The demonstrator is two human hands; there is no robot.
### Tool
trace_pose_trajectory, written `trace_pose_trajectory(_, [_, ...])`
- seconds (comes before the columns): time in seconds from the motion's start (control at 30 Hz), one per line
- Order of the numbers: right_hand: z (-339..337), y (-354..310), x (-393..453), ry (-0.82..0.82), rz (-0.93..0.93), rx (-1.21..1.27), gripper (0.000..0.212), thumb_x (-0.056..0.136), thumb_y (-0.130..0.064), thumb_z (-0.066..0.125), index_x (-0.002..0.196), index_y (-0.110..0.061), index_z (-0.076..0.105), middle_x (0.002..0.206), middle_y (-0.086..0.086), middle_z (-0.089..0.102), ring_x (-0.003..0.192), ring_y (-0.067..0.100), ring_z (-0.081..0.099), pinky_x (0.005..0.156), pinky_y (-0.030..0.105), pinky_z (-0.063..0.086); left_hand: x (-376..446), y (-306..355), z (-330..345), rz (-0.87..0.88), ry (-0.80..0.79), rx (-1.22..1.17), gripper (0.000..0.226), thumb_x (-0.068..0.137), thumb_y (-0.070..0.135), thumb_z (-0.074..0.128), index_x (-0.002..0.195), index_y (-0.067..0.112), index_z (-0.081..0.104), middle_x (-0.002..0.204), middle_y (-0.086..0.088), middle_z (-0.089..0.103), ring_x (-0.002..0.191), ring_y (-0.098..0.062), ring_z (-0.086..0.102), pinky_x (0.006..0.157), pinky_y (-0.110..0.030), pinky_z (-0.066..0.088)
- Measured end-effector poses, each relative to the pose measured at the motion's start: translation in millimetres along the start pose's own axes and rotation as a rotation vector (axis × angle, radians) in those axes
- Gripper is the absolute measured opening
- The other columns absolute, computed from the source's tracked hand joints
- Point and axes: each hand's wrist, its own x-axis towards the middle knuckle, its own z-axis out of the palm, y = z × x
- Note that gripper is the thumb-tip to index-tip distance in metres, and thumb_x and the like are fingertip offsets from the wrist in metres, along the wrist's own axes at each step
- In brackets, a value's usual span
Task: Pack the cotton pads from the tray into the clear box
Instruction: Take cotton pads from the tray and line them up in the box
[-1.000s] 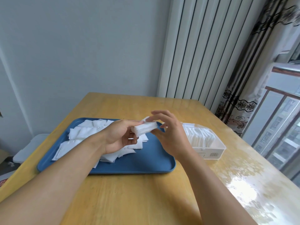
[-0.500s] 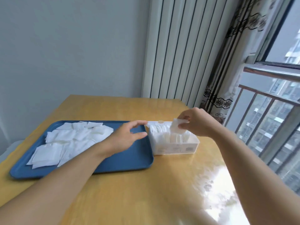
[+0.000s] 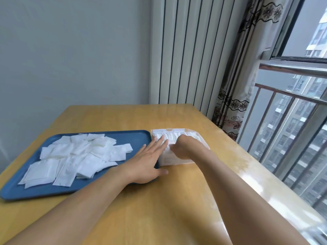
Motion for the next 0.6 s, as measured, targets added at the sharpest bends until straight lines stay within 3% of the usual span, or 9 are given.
trace_pose_trajectory(0.07, [-6.8, -2.7, 0.0, -0.115, -0.043, 0.01, 0.036, 0.11, -0.022, 0.029, 0.117, -0.005, 0.06, 0.108, 0.011, 0.059, 0.109, 0.03, 0.055, 0.09, 0.035, 0.042, -1.5, 0.9, -0.1, -0.001, -0.012, -0.015, 0.1, 0.098, 0.048, 0.06, 0.159, 0.033, -0.018, 0.162, 0.018, -0.032, 0.149, -0.001, -0.029, 0.128, -0.036, -0.005])
trace_pose_trajectory(0.27, [-3.4, 2.6, 8.1, -0.048, -0.002, 0.058, 0.028, 0.104, -0.022, 0.04, 0.096, -0.004, 0.06, 0.091, 0.007, 0.058, 0.083, 0.023, 0.053, 0.072, 0.031, 0.041, -6.4, 7.3, -3.0, -0.033, -0.028, -0.116, 0.109, 0.097, 0.048, 0.061, 0.155, 0.03, -0.029, 0.152, 0.024, -0.037, 0.144, 0.007, -0.026, 0.123, -0.023, -0.001])
trace_pose_trajectory(0.37, [-4.5, -2.3, 3.1, -0.093, -0.011, 0.068, 0.031, 0.106, -0.022, 0.039, 0.111, -0.001, 0.061, 0.1, 0.01, 0.061, 0.093, 0.026, 0.055, 0.078, 0.032, 0.04, -4.9, 4.3, -3.1, -0.044, -0.031, -0.217, 0.11, 0.095, 0.054, 0.061, 0.155, 0.032, -0.028, 0.154, 0.026, -0.033, 0.146, 0.007, -0.021, 0.124, -0.024, 0.001])
trace_pose_trajectory(0.5, [-34.4, 7.4, 12.7, -0.03, 0.05, 0.173, 0.026, 0.097, -0.019, 0.048, 0.1, -0.007, 0.071, 0.097, 0.004, 0.078, 0.09, 0.025, 0.072, 0.089, 0.04, 0.057, -12.4, -14.9, -24.8, -0.076, 0.177, -0.49, 0.095, 0.096, 0.049, 0.063, 0.16, 0.043, -0.007, 0.163, 0.028, -0.002, 0.151, 0.005, 0.005, 0.126, -0.03, 0.013])
trace_pose_trajectory(0.6, [-57.1, -13.1, 8.2, 0.236, 0.002, 0.276, 0.033, 0.09, -0.027, 0.045, 0.093, -0.013, 0.074, 0.078, -0.005, 0.077, 0.063, 0.02, 0.063, 0.065, 0.038, 0.056, -26.0, -48.2, -50.0, -0.155, 0.416, -0.472, 0.07, 0.101, 0.035, 0.058, 0.16, 0.038, 0.021, 0.165, 0.017, 0.024, 0.151, -0.003, 0.023, 0.125, -0.036, 0.024])
